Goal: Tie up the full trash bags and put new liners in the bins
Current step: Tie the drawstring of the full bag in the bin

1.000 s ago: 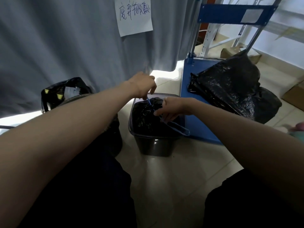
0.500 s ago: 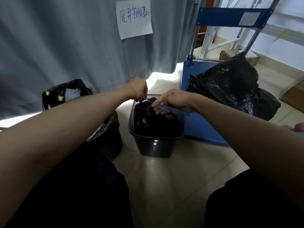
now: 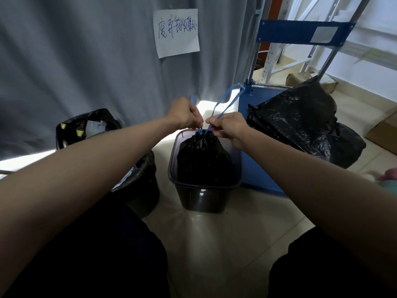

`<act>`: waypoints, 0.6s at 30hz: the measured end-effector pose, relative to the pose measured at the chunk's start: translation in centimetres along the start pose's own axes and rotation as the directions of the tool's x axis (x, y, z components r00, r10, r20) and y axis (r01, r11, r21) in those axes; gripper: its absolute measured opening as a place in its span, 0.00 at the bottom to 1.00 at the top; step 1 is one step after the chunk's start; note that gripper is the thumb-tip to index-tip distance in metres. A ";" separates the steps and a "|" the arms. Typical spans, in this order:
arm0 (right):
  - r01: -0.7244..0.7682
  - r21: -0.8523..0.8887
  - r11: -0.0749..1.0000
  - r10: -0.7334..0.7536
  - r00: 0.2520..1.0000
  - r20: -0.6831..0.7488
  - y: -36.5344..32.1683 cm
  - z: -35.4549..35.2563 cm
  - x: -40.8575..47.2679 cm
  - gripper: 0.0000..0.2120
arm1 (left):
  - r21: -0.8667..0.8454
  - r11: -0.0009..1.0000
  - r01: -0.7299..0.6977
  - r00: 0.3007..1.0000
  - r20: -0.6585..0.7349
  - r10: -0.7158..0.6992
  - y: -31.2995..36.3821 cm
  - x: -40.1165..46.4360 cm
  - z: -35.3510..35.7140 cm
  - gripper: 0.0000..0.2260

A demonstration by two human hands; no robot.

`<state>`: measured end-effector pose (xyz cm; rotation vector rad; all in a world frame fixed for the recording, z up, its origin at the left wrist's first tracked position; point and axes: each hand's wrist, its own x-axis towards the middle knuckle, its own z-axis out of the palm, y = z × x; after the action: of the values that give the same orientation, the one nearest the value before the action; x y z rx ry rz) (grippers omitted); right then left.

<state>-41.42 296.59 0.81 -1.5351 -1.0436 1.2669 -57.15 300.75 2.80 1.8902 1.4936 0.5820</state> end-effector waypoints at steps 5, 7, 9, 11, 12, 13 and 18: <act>-0.117 0.224 0.967 0.120 0.993 0.002 -0.4 1.2 -0.1 0.05 | -0.119 0.992 0.039 0.998 -0.049 -0.046 0.5 -0.1 -0.4 0.04; -0.137 0.228 0.964 0.145 0.989 -0.015 -0.5 1.7 0.1 0.04 | -0.179 0.983 0.031 0.997 -0.065 -0.043 0.8 -0.3 -0.6 0.05; -0.137 0.189 0.972 0.143 0.990 -0.019 -0.5 2.1 0.5 0.05 | -0.218 0.976 0.019 0.995 -0.091 -0.040 1.0 -0.3 -0.8 0.08; -0.138 0.150 0.979 0.139 0.990 -0.001 -0.3 2.5 0.7 0.06 | -0.230 0.973 -0.002 0.993 -0.116 -0.026 1.1 -0.3 -0.9 0.10; -0.139 0.143 0.980 0.140 0.990 0.003 -0.3 2.7 0.8 0.07 | -0.229 0.973 -0.016 0.992 -0.124 -0.013 1.1 -0.2 -1.0 0.10; -0.138 0.139 0.981 0.140 0.990 -0.003 -0.3 2.7 0.9 0.07 | -0.226 0.974 -0.031 0.992 -0.129 0.001 1.1 -0.2 -1.0 0.10; -0.126 0.006 0.992 0.127 0.992 -0.030 -0.3 2.7 1.2 0.02 | -0.177 0.979 -0.098 0.988 -0.138 0.074 1.4 -0.4 -1.2 0.07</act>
<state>-44.00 298.10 0.48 -1.6337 -0.9361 1.3272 -57.14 300.39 4.71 1.8093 1.3919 0.8686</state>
